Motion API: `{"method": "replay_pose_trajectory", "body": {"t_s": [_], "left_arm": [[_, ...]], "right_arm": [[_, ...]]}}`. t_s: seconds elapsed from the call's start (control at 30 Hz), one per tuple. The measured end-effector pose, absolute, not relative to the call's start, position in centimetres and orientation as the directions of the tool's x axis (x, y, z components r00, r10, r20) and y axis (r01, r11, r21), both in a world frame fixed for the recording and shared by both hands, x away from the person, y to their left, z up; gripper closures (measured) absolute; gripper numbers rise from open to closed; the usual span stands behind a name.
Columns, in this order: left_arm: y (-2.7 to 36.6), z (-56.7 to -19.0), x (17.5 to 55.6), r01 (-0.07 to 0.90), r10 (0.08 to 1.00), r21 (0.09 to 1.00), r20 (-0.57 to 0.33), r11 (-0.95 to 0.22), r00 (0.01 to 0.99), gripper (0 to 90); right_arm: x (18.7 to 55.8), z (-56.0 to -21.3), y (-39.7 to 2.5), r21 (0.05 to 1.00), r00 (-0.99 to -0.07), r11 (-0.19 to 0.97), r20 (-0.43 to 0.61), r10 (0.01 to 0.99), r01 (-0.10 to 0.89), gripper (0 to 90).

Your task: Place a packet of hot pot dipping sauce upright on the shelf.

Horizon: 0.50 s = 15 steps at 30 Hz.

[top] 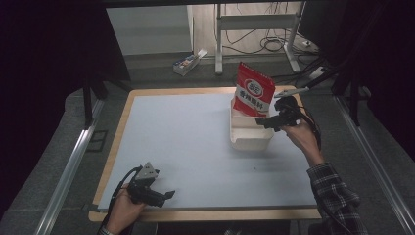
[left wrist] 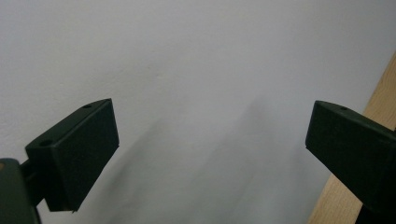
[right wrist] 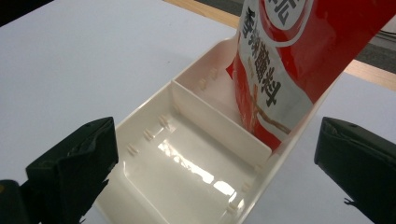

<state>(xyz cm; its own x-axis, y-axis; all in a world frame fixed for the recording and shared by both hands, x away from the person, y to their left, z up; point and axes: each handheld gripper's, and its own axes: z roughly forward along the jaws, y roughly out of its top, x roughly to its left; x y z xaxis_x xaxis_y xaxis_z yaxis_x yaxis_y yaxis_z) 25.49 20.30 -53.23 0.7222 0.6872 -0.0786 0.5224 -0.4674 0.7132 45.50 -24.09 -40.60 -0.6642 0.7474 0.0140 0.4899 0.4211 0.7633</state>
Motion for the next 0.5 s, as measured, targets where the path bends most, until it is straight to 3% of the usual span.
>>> {"method": "replay_pose_trajectory", "body": {"t_s": [0.5], "left_arm": [[20.3,-53.2,25.5,0.524,0.691,0.711,-0.074,-0.469,0.719,2.6]], "right_arm": [[41.8,-40.7,-23.6,0.788,-0.704,0.44,-0.011,0.71,0.431,0.0]]}}
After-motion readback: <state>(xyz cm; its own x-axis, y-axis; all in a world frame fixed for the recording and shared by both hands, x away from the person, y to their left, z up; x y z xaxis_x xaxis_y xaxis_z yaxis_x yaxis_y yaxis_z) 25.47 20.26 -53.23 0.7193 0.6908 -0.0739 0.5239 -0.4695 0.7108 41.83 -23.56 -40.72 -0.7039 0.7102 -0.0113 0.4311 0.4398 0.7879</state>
